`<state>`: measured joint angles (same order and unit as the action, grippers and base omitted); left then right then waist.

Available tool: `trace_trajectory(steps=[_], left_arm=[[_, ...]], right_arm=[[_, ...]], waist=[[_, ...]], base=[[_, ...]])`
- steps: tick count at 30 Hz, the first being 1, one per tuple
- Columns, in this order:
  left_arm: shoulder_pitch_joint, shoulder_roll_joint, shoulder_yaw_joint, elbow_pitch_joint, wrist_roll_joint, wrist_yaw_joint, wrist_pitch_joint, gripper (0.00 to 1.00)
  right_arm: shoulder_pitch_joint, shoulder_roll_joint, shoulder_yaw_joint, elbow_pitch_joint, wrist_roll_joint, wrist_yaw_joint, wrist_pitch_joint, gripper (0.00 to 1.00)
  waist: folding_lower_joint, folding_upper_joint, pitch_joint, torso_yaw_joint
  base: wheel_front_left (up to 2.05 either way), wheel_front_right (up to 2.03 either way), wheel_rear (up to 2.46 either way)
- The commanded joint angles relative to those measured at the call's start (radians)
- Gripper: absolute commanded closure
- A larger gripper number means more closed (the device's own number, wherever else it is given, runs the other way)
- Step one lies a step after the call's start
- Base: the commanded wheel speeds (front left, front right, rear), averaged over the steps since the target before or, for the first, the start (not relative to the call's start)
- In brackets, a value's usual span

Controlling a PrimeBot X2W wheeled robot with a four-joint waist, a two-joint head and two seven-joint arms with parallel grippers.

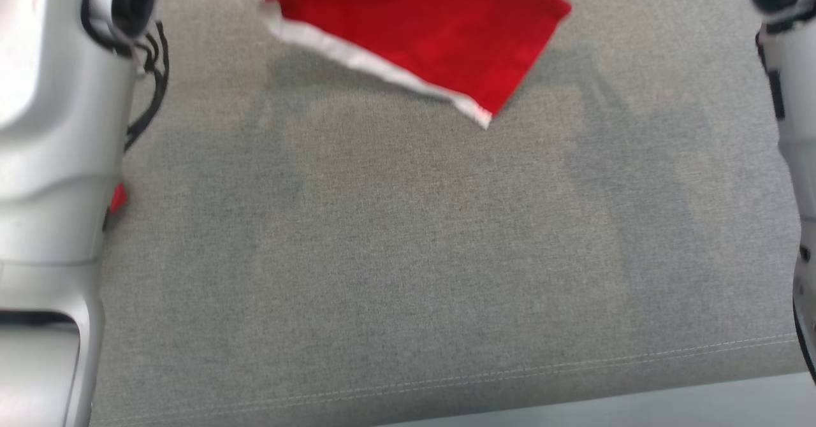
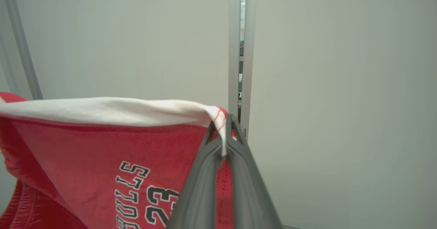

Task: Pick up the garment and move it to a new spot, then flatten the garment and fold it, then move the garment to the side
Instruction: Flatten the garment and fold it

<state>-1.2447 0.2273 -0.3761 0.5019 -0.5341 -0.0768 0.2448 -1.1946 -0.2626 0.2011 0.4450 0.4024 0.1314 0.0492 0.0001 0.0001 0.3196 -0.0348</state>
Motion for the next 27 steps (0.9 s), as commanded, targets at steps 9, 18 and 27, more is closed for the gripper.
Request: trace_trajectory(steps=[9, 18, 27], left_arm=[[-0.236, -0.055, 0.025, 0.313, 0.021, -0.001, -0.159, 1.0], [-0.326, -0.092, 0.026, 0.518, -0.012, -0.038, -0.283, 1.0], [-0.22, -0.122, -0.007, 0.575, -0.062, -0.054, -0.403, 1.0]], right_arm=[[-0.282, 0.053, -0.042, 0.316, -0.035, -0.002, -0.17, 1.0], [-0.406, 0.111, -0.011, 0.525, -0.048, -0.002, -0.275, 1.0], [-0.256, 0.121, 0.062, 0.523, 0.135, -0.002, -0.299, 1.0]], waist=[[-0.0001, -0.0001, 0.136, 0.02], [-0.0001, -0.0001, 0.257, 0.002], [-0.0001, -0.0001, 0.294, 0.005]], base=[[0.0, 0.0, 0.0], [0.0, 0.0, 0.0], [0.0, 0.0, 0.0]])
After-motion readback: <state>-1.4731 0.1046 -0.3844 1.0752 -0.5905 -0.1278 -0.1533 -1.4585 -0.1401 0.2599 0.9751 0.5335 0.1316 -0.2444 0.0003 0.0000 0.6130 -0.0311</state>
